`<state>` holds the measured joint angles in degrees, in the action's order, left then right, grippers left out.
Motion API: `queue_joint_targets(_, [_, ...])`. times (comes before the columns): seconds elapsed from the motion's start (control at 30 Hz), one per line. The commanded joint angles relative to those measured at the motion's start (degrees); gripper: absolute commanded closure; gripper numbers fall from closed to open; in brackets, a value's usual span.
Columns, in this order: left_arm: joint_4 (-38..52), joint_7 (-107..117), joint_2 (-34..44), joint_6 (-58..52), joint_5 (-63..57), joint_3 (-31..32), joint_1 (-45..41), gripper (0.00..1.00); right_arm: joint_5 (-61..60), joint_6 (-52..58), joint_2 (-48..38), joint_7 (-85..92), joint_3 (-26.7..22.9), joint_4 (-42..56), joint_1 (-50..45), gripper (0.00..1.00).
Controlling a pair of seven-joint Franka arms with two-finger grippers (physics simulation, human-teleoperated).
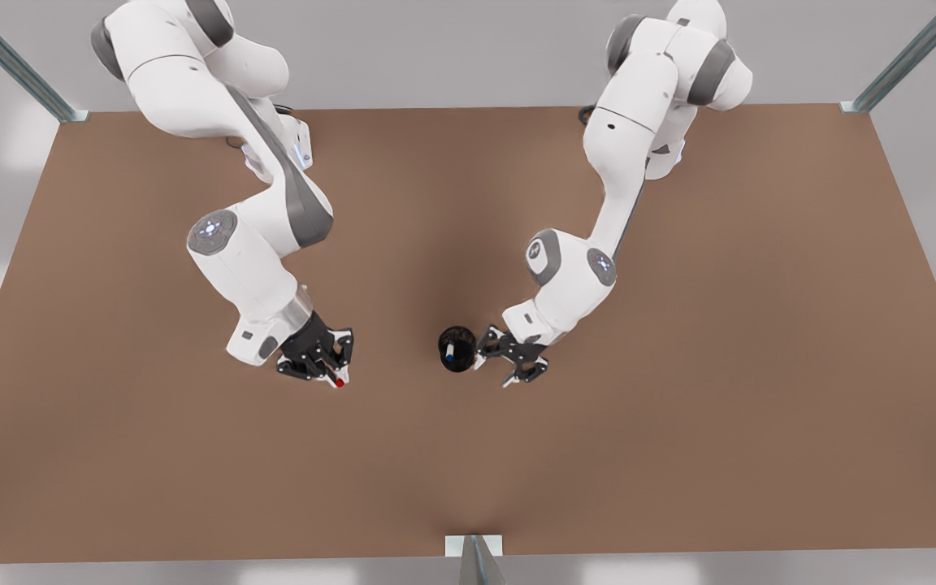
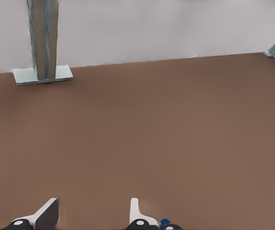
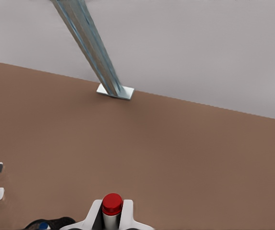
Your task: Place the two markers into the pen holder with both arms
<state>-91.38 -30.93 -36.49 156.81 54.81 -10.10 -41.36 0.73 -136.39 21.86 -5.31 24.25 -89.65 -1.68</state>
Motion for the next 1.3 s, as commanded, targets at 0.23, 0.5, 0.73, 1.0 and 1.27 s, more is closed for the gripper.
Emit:
queue_joint_targets(0.23, [19.1,24.0,3.4,-67.1,-32.4,-21.8,7.2,0.0,1.1,-4.4,-0.1,-16.7,0.0,1.0,-8.3,0.79])
queue_joint_targets(0.5, [11.4,32.5,27.4,-71.3,-54.6,9.0,31.5,0.0,7.2,-17.2,9.4,-22.4,-1.0,4.9,-16.5,0.79])
queue_joint_targets(0.73, [11.2,32.3,24.4,-71.9,-54.1,7.6,32.1,0.0,16.4,-17.2,14.6,-25.0,-1.0,7.4,-18.6,0.79])
queue_joint_targets(1.0, [10.9,32.0,23.2,-72.1,-51.3,7.6,35.9,0.0,20.8,-16.9,15.1,-26.4,-1.0,2.0,-19.1,0.79])
queue_joint_targets(1.27, [10.9,32.1,23.2,-72.5,-51.2,7.6,35.9,0.0,24.8,-17.2,15.8,-26.7,-0.8,1.0,-19.1,0.79])
